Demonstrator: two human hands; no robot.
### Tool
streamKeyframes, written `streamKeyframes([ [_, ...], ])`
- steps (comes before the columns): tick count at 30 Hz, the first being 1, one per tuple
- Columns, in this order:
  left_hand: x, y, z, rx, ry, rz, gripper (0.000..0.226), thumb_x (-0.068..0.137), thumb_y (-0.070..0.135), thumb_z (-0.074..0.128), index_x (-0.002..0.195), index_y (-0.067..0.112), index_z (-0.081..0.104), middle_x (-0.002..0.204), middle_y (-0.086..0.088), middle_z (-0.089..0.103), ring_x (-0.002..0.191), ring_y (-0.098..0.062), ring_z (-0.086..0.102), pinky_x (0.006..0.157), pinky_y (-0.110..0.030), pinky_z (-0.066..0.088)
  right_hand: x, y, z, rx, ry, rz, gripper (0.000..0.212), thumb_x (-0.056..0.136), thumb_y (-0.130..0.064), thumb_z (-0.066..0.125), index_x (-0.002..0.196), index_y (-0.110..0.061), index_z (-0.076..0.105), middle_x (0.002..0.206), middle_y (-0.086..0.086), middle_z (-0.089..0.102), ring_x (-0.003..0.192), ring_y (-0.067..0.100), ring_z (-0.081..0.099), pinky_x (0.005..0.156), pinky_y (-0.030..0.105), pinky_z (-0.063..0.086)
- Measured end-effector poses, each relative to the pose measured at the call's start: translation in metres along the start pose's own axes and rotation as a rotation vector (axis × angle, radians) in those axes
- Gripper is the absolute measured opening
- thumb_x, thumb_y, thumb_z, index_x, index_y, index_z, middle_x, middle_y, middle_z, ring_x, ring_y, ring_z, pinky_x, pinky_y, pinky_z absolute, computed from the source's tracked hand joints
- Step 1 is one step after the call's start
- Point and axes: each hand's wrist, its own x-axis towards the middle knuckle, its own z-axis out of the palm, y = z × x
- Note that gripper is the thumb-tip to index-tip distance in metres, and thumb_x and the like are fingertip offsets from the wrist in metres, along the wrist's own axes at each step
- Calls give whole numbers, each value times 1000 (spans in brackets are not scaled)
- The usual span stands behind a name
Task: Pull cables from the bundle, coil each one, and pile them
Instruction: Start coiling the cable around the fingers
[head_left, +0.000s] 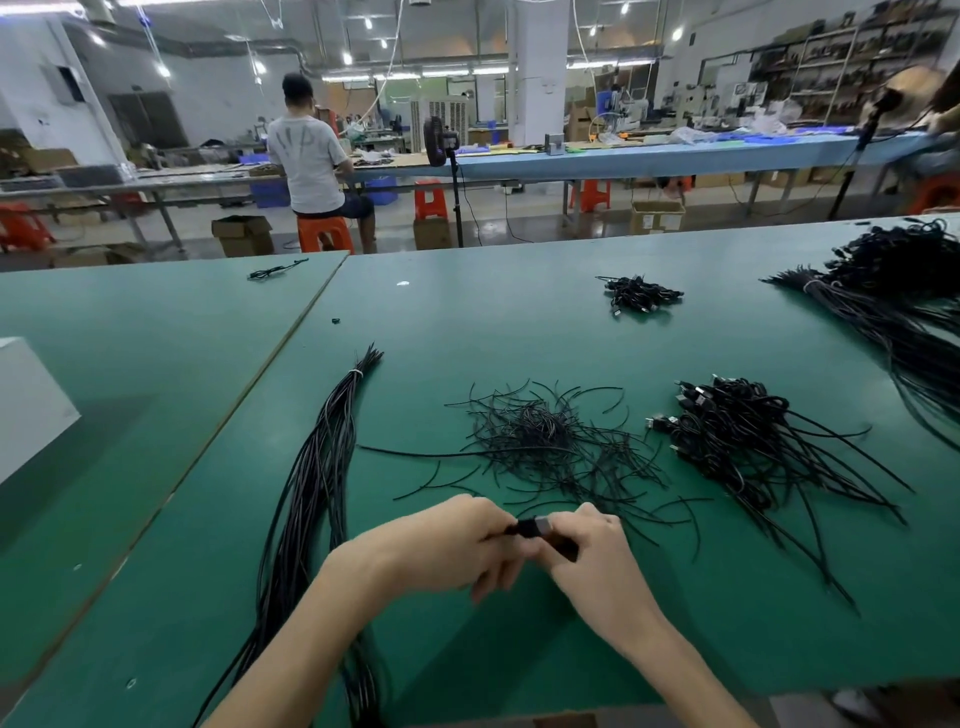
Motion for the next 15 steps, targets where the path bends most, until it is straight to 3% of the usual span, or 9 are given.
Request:
streamKeyframes([
  [2,4,-2,5,165,54,-65,35,107,33,46,88,16,70,82,1,74,78,-17,67,80,-33,56,0,-1,1,-8,-16,8,18,97,-36,65,83,-47,64,87,-17,55,101,-8,36,82,19,32],
  [4,8,-6,10,377,130,-86,27,108,30,46,107,18,70,104,-1,68,101,-22,62,93,-43,51,0,-1,1,0,4,16,20,99,-33,64,90,-51,62,91,-18,58,103,-3,39,84,18,34],
  [6,11,-10,14,512,268,-27,27,109,29,46,124,23,67,118,5,62,114,-16,53,99,-33,45,0,0,1,-3,48,1,15,99,-34,63,94,-48,64,90,-19,60,102,2,45,85,19,34],
  [8,13,-16,19,516,408,54,30,109,29,46,134,26,62,133,11,58,125,-11,48,104,-22,38,0,0,1,22,81,-14,11,100,-36,62,91,-44,65,83,-16,64,99,11,53,86,19,35],
  [10,17,-24,21,508,471,91,34,110,35,44,139,25,58,152,12,49,144,-8,37,115,-17,26,0,-1,0,46,101,-62,14,100,-37,61,88,-43,64,75,-13,66,91,9,55,87,20,36],
  [13,25,-30,22,511,398,84,47,108,45,39,147,23,53,165,9,31,157,-6,12,122,-13,-4,-2,-4,-2,69,138,-152,15,101,-31,62,88,-40,65,74,-14,66,88,10,57,87,20,36],
  [15,29,-33,25,475,327,114,48,108,43,41,150,24,49,166,9,30,156,-3,11,120,-14,-14,-4,-6,-3,83,173,-193,14,100,-33,59,91,-41,64,75,-15,65,84,12,59,83,22,38],
])
